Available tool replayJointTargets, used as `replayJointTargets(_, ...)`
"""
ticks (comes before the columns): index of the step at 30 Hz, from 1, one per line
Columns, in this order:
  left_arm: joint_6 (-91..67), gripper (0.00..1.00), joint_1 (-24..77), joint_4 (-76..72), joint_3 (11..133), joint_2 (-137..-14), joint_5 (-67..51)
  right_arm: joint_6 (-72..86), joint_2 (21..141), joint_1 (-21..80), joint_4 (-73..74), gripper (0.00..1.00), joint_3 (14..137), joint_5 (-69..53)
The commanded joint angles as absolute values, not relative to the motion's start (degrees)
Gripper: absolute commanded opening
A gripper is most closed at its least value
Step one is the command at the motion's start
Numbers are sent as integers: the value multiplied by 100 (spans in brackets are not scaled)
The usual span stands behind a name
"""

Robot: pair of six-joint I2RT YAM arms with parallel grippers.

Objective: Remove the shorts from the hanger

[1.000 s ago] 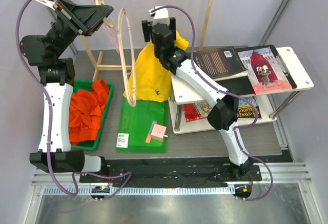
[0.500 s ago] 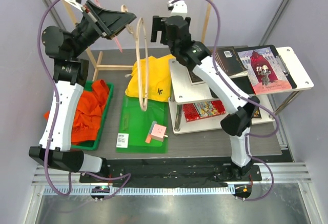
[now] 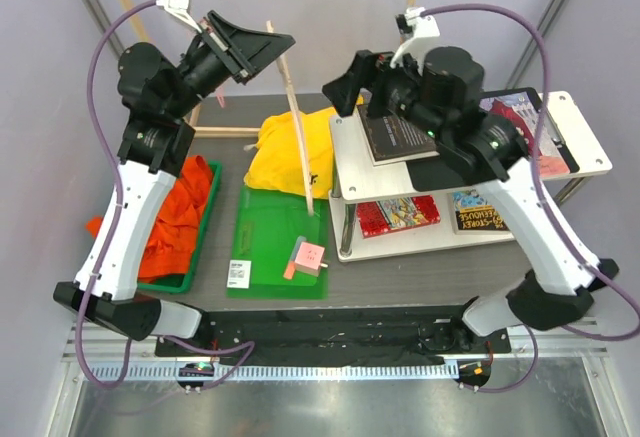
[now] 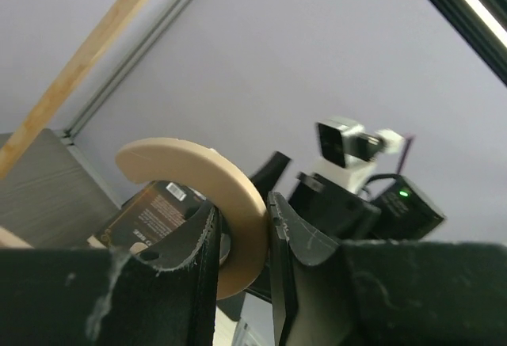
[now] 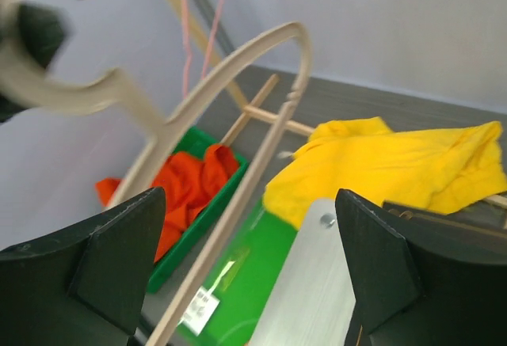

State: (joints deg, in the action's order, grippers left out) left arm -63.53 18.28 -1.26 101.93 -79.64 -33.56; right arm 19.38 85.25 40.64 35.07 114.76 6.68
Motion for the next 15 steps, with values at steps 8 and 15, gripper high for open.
replayJointTargets(8,-4773,1,2926,1247,10828,-8094,-599,1680,7743,4473,3945,91,10907,-785)
replayJointTargets(15,-4457,1,3366,1389,11066,-8262,148,1994,7972,4966,3973,80,10846,202)
